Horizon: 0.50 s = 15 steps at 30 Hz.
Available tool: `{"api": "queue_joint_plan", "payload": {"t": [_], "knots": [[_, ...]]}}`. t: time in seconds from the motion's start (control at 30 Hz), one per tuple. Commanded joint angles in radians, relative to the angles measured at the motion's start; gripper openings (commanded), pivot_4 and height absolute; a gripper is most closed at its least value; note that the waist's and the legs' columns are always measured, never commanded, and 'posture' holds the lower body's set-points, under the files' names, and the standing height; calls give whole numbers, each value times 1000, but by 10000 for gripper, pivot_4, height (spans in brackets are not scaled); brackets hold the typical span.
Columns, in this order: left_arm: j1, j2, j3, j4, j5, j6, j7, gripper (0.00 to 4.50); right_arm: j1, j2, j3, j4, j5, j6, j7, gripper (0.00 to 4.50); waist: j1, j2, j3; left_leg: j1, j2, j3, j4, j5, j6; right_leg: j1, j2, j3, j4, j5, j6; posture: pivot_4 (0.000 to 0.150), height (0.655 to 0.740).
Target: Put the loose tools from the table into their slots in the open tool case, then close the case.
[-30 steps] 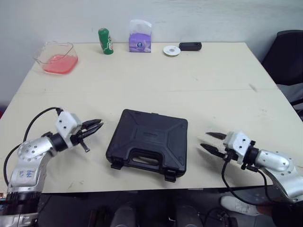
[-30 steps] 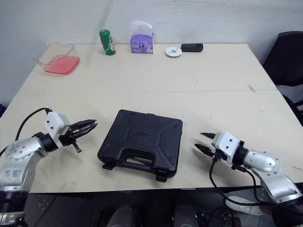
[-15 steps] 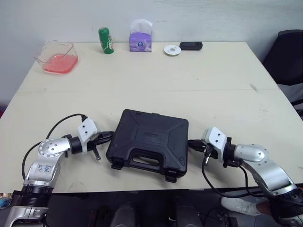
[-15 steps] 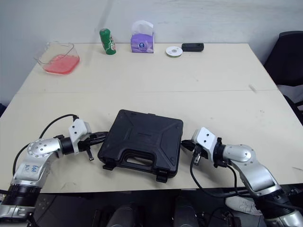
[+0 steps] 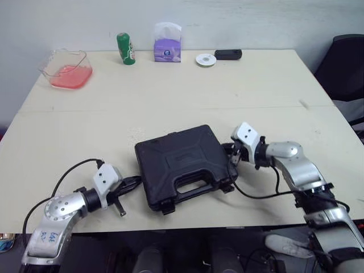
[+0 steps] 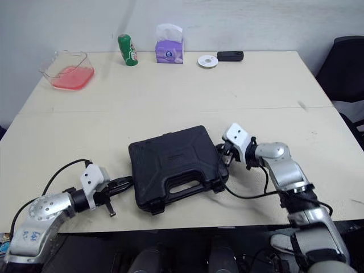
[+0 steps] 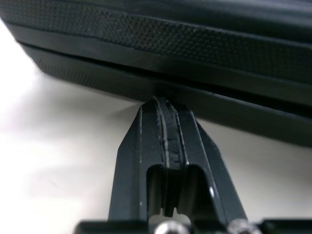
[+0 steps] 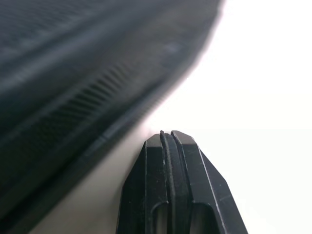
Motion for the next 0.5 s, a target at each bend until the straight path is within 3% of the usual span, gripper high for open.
{"api": "queue_joint_plan", "payload": {"t": [0.03,0.2,0.3,0.37,0.5], "knots": [[30,-12,37,-58,-42,-9,13,0,-15,-36,-54,6,5,-81,44,170,4,0,0,0,0,0,0,0,0,0,0,0,0,0,0,1500,7400],[-3,23,165,28,-149,-24,-55,0,104,-126,-195,-60,85,-195,109,170,12,0,0,-2,-1,-3,1,0,1,1,-2,-3,-1,0,0,1500,7400],[-128,72,209,162,-175,-13,-75,0,262,-209,-271,-211,196,-92,211,170,20,1,1,-2,-1,-5,1,0,1,2,-2,-6,-3,0,0,1500,7400],[-181,93,195,210,-167,5,-82,0,324,-235,-297,-281,241,-36,236,170,17,1,1,-2,-1,-4,1,0,1,2,-1,-6,-5,0,0,1500,7400],[-432,101,67,441,-45,-7,-57,0,572,-306,-342,-499,316,79,287,170,20,3,0,-2,-2,-4,1,0,1,2,-2,-6,-1,0,1,1500,7400]]}}
